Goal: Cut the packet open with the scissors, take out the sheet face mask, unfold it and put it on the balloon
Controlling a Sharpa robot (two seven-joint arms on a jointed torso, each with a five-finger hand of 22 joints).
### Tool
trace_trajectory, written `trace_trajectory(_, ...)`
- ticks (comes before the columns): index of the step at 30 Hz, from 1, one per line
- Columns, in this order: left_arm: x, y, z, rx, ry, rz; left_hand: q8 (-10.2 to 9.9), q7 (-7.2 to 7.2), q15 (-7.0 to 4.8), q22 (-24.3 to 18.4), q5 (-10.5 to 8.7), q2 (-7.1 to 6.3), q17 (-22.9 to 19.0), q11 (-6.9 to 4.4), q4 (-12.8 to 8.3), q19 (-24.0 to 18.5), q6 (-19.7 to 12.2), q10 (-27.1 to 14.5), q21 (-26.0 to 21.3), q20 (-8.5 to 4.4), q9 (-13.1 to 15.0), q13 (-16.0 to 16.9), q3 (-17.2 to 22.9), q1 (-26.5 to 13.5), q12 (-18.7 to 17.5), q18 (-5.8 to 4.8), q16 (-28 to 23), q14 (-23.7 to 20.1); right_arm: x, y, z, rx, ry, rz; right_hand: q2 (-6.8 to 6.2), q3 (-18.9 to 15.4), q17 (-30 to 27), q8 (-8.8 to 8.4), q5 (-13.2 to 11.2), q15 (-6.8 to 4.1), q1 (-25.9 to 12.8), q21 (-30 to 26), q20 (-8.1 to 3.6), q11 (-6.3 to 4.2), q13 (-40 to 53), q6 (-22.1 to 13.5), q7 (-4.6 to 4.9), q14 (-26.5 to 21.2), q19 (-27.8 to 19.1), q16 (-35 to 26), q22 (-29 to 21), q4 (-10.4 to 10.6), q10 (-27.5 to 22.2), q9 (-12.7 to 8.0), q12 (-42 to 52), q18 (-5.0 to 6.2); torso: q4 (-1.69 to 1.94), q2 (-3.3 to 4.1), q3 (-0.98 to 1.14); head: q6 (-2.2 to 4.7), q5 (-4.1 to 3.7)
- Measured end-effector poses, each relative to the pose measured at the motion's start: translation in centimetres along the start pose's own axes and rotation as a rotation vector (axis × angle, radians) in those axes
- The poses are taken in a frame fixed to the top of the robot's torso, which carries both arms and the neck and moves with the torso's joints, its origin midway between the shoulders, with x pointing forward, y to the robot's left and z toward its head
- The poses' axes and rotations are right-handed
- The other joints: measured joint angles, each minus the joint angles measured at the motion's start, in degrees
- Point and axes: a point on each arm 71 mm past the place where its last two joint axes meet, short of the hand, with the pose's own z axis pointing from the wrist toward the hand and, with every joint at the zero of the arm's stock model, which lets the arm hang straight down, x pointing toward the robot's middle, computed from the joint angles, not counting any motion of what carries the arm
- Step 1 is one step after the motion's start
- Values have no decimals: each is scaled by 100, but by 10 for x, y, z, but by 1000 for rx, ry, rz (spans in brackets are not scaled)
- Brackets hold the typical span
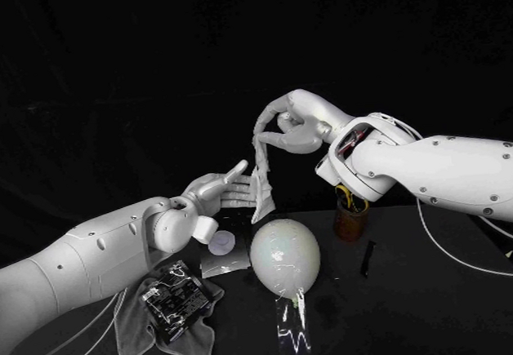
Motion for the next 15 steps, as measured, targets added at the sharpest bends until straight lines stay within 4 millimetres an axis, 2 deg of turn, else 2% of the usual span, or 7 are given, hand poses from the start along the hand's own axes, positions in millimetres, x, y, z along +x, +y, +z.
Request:
trace_trajectory(3, 0, 0, 0, -1, 0, -1, 46, 38, -27, -30, 0, 79, 22, -57, -11, 0, 108, 138, -1, -1, 11, 20, -28, 79, 73, 0, 0, 31, -1, -1, 0, 2, -1, -1, 0, 0, 0, 21, 6, 0, 0, 0, 0, 0, -2, -1, 0, 0, 0, -13, -2, 0, 0, 0, -3, -1, 2, 1, 0, -1, -2)
trace_trajectory(6, 0, 0, 0, 0, 1, -4, 99, 34, -47, -72, 0, 214, 44, -107, -29, 0, 254, 330, -97, -1, 11, 49, -61, 283, 176, 0, 0, 52, -1, -2, 0, 4, -2, -2, 0, 0, 0, 21, 18, 0, 0, 0, 0, 0, -2, -2, -1, 0, 0, 5, -2, 0, 0, 0, -4, 0, 1, 2, 0, -1, -1)
trace_trajectory(11, 0, 0, -1, 1, 4, -11, 123, 2, -78, -95, 0, 264, 84, -179, -61, -21, 367, 593, -176, 19, 3, 79, -93, 793, 258, 0, 0, 83, -2, -4, 0, 10, -6, -6, 0, 0, 1, 21, 18, 0, 0, 0, 0, 0, -1, 1, 3, 0, 0, 7, -1, 0, -1, 0, -15, 0, -1, 2, 0, -3, 9)
trace_trajectory(15, -1, 0, -1, 2, 7, -19, 123, -27, -166, -91, 0, 238, 156, -216, -118, 22, 395, 717, -175, 18, -50, 79, -150, 1191, 258, -2, 107, 172, -3, -5, 0, 13, -7, -7, 0, 0, 2, 20, 18, 0, 0, 0, 0, 7, 1, 10, 15, 0, 0, 7, 1, 0, -12, 0, 8, 0, -2, 2, 0, -4, 12)
